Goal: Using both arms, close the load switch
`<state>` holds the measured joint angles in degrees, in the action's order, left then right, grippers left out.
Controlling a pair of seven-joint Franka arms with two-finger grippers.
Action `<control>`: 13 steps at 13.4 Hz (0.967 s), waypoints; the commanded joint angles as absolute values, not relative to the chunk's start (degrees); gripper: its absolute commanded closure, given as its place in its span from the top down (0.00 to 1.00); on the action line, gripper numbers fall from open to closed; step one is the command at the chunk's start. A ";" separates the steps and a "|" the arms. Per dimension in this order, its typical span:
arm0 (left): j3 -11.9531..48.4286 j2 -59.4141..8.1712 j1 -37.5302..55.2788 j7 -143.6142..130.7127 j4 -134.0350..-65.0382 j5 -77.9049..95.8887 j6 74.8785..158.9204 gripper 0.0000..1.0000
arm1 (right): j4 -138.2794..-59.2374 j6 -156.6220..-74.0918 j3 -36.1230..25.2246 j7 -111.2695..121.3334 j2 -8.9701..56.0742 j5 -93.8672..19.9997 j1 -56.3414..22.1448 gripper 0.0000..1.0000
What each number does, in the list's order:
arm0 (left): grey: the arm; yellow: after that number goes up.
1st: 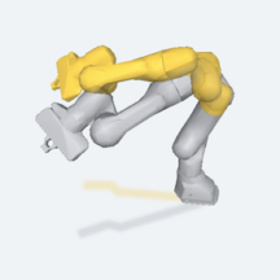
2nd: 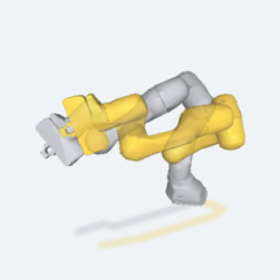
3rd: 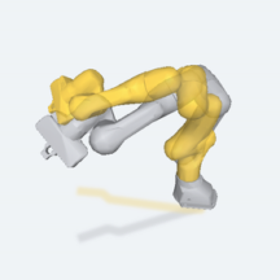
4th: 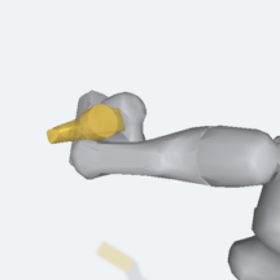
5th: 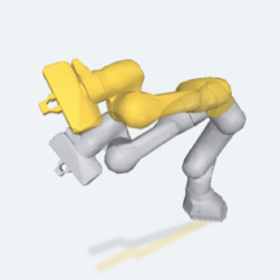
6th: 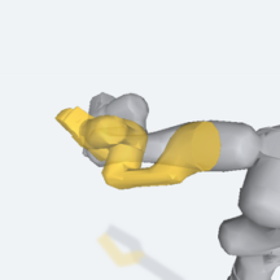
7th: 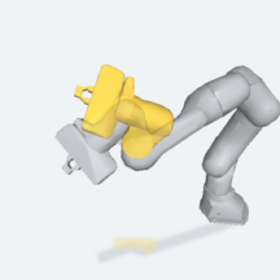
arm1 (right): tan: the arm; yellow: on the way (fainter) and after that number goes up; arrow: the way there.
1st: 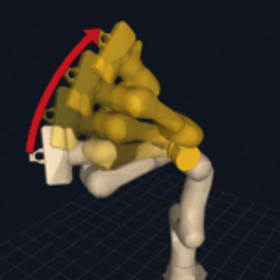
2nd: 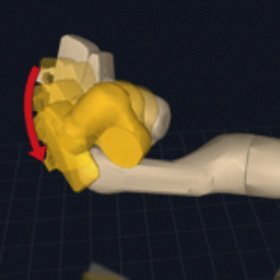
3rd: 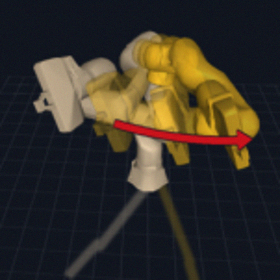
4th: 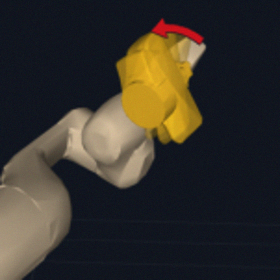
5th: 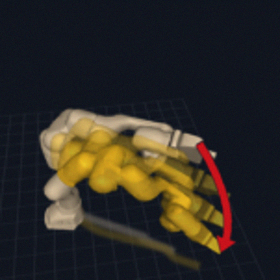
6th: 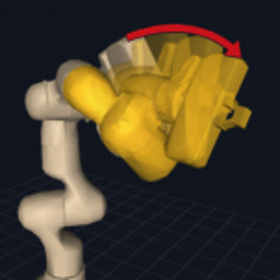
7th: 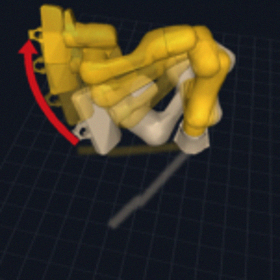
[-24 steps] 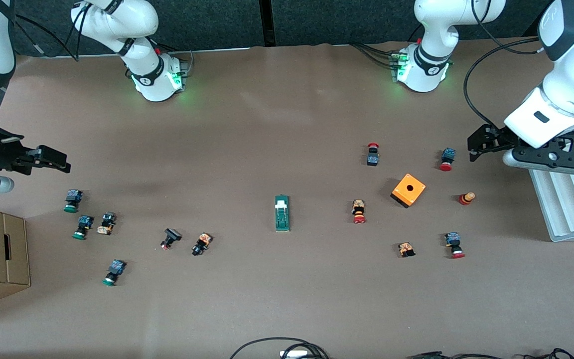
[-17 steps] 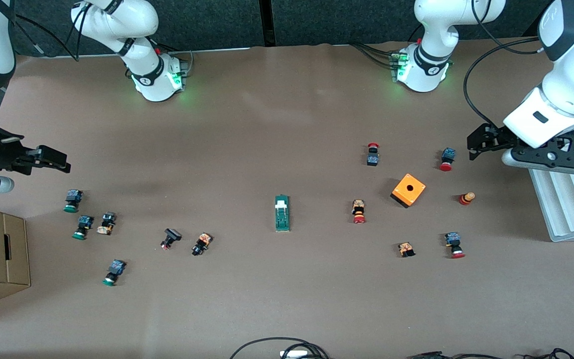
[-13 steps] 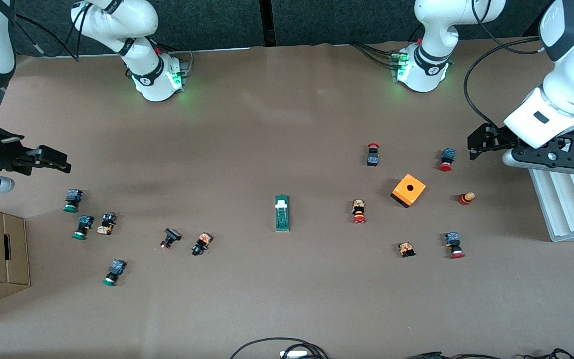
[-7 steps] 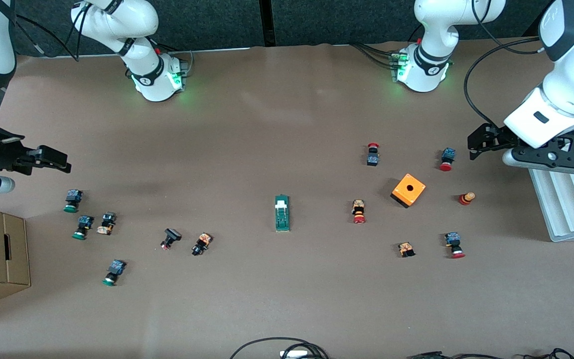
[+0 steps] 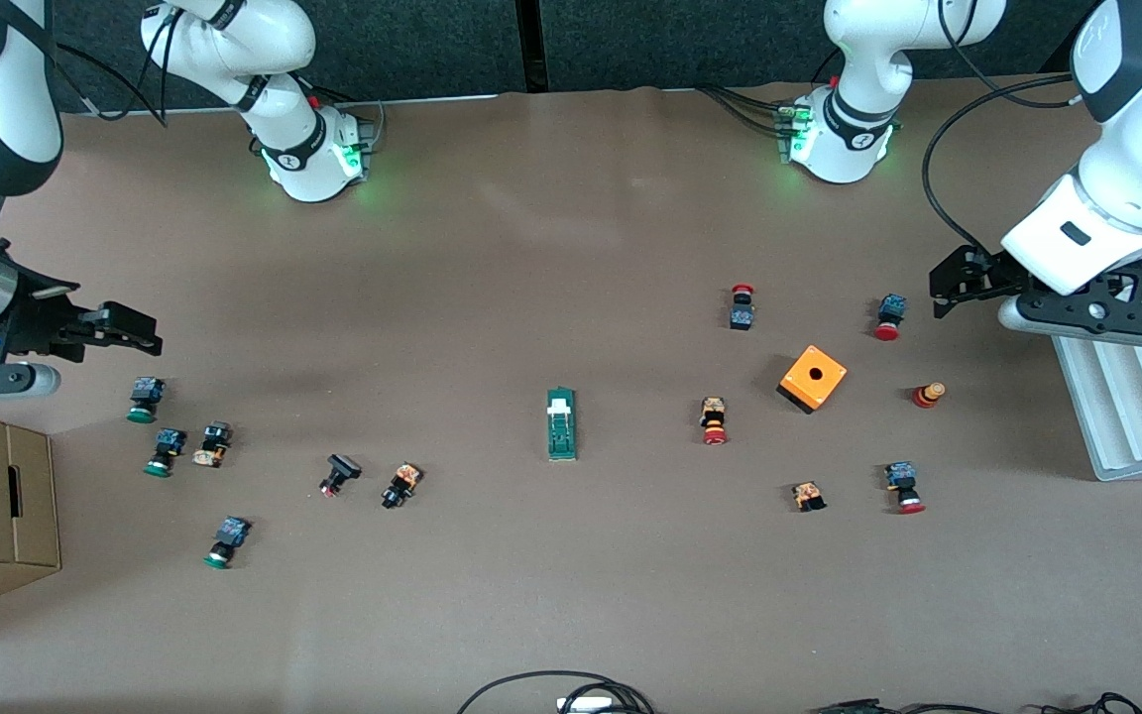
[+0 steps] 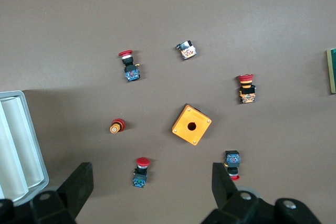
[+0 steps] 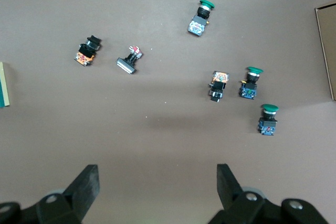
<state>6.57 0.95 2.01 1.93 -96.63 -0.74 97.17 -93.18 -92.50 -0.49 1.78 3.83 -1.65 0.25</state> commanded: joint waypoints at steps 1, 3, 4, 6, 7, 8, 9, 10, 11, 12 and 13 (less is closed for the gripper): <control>6.77 0.09 1.93 1.85 -95.01 -0.97 96.24 1.00 | -92.02 -92.90 -0.97 1.58 5.10 -2.72 0.35 1.00; 6.68 0.09 1.93 1.76 -95.01 -1.05 96.41 1.00 | -92.02 -93.60 -1.05 1.84 6.15 -2.81 0.53 1.00; 6.77 0.00 2.02 1.76 -95.01 -1.05 96.59 1.00 | -92.02 -94.47 -1.23 2.02 6.76 -2.81 0.70 1.00; 6.77 0.00 2.02 1.76 -95.10 -1.06 96.50 1.00 | -91.93 -94.75 -1.32 2.20 7.82 -2.81 0.79 1.00; 6.77 -0.09 2.02 1.76 -95.01 -1.05 96.59 1.00 | -91.93 -94.75 -1.41 2.11 8.00 -2.81 1.05 1.00; 6.85 0.00 2.11 1.67 -95.01 -1.05 96.59 1.00 | -91.93 -94.83 -1.41 2.11 7.91 -2.73 1.49 1.00; 6.86 0.00 2.28 1.76 -95.18 -1.05 96.59 1.00 | -91.93 -94.83 -1.41 2.11 7.91 -2.64 1.49 1.00; 6.94 0.00 2.29 1.76 -95.19 -1.05 96.59 1.00 | -91.93 -94.83 -1.41 2.20 8.00 -2.64 1.58 1.00; 6.94 0.00 2.29 1.76 -95.10 -1.05 96.59 1.00 | -91.93 -94.92 -1.49 2.20 8.17 -2.64 1.76 1.00; 6.94 -0.09 2.29 1.76 -95.01 -1.14 96.59 1.00 | -91.93 -95.01 -1.49 2.20 8.09 -2.64 2.02 1.00; 6.94 -0.09 2.29 1.76 -95.01 -1.14 96.59 1.00 | -91.93 -95.27 -1.49 2.20 8.09 -2.64 2.11 1.00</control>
<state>6.84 0.70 2.13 1.93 -96.62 -0.76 97.20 -93.17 -94.89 -1.61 1.76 7.51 -1.66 1.38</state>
